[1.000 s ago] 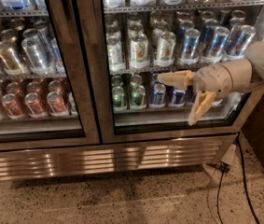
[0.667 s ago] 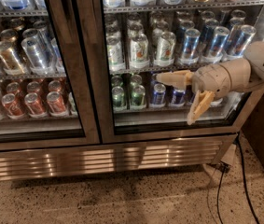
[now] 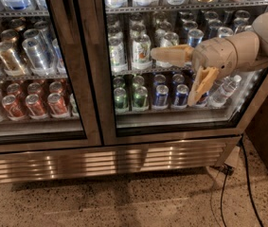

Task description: Open left fridge door

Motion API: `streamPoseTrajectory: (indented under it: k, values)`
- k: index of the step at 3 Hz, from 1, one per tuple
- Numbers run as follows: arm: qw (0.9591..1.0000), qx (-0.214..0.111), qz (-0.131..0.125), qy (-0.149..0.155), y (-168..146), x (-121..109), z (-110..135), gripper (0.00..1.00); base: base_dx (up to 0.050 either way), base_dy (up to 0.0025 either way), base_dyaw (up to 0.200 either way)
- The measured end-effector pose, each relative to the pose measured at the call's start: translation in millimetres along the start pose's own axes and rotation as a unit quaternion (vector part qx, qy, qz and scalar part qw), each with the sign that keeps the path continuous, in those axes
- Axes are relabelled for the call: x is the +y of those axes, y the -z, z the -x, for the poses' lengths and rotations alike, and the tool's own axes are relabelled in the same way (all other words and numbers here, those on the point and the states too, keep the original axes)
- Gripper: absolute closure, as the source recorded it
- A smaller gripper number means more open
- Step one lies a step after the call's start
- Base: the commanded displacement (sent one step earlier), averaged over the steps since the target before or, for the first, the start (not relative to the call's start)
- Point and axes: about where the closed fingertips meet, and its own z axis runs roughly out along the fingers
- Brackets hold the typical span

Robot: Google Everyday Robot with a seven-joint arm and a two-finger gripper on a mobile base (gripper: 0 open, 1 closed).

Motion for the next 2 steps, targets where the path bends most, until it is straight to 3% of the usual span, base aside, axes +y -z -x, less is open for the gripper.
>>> streamPoseTrajectory:
  k: [1, 2]
  values:
    - [0.9999, -0.008, 0.005, 0.014, -7.3, -0.3, 29.8, 0.0, 0.0, 0.0, 0.0]
    - [0.9999, -0.008, 0.005, 0.014, -7.3, -0.2, 29.7, 0.0, 0.0, 0.0, 0.0]
